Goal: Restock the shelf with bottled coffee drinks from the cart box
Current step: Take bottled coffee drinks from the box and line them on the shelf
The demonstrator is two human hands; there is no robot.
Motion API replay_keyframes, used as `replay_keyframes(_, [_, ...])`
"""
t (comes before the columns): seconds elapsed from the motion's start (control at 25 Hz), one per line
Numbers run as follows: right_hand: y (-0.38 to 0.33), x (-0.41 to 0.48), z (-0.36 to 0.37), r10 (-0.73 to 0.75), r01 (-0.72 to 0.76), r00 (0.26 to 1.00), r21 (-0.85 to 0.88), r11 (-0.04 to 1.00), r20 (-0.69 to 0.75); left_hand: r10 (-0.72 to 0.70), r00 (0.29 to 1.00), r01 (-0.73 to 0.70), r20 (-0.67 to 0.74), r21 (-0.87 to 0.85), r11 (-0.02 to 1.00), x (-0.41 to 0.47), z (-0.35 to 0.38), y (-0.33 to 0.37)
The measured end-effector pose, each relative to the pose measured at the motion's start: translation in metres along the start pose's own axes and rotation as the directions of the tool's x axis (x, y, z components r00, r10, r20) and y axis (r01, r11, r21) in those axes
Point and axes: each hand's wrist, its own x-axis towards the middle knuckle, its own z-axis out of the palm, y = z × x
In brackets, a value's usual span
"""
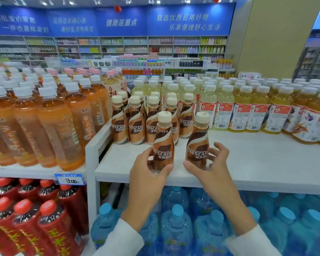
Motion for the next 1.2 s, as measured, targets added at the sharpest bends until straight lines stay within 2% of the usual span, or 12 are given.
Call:
replay_keyframes(0.12, [0.007,-0.019,0.007,-0.028,0.017,0.984,-0.066,0.998,-0.177,0.027,0.998,-0.026,-0.048,0.033,0.999,-0.007,0.001,-0.001])
replay_keyframes(0.24, [0.011,-0.009,0.014,-0.081,0.037,0.968,-0.184,0.982,-0.237,0.035,0.998,-0.03,-0.06,0.082,0.996,-0.005,0.002,0.004])
replay_keyframes(0.36, [0.009,0.018,0.016,-0.079,0.025,0.978,-0.267,0.963,-0.194,-0.007,0.996,0.024,-0.091,0.19,0.981,0.007,-0.007,0.001])
replay_keyframes(0.6, [0.001,0.069,0.025,-0.058,0.021,0.993,-0.329,0.944,-0.103,-0.073,0.983,0.115,-0.17,0.253,0.961,0.03,-0.024,-0.008])
replay_keyframes(0.88, [0.003,0.089,0.029,-0.065,0.027,0.992,-0.32,0.947,-0.11,-0.022,0.941,0.127,-0.337,0.294,0.947,0.038,-0.049,-0.018])
replay_keyframes(1.2, [0.008,0.094,0.032,-0.087,0.042,0.99,-0.346,0.937,-0.115,-0.072,0.925,0.206,-0.373,0.335,0.919,0.051,-0.054,-0.015])
